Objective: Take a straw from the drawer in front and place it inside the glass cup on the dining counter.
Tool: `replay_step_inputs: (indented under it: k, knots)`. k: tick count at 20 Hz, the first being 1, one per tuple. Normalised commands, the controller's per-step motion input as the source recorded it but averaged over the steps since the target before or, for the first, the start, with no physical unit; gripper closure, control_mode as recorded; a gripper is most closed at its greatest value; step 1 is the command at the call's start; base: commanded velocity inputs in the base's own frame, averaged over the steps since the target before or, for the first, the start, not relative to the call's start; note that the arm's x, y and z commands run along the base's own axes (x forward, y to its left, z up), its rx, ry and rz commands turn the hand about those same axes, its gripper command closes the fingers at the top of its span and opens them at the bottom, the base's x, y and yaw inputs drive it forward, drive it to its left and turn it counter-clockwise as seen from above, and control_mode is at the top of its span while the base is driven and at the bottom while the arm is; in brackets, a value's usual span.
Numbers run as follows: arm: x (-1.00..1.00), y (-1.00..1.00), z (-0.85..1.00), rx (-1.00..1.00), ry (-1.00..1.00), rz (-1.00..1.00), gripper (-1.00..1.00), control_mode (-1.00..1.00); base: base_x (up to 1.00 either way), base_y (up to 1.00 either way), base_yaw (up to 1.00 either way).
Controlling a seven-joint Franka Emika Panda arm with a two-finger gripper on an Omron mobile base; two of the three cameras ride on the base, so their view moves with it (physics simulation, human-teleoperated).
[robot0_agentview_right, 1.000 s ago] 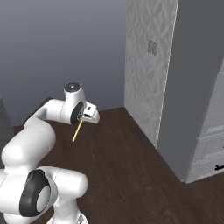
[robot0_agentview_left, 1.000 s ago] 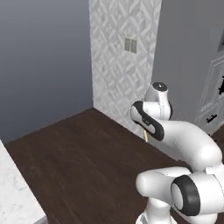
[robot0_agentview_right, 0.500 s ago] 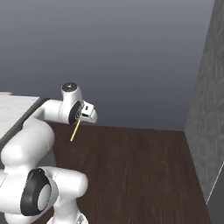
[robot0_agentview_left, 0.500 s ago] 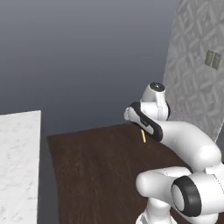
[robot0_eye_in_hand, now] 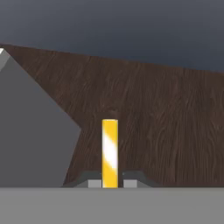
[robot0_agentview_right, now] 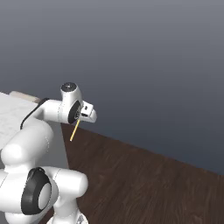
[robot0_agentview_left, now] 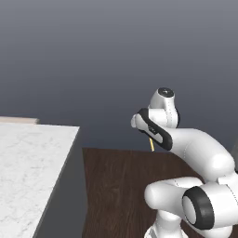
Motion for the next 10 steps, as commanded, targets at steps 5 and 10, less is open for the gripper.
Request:
replay_step_inputs:
  k: [5, 10]
  knots:
    - [0.0, 0.0, 0.0, 0.0, 0.0, 0.0, 1.0, 1.0, 1.0, -0.59, 0.58]
    - [0.0, 0.0, 0.0, 0.0, 0.0, 0.0, 1.0, 1.0, 1.0, -0.69, 0.56]
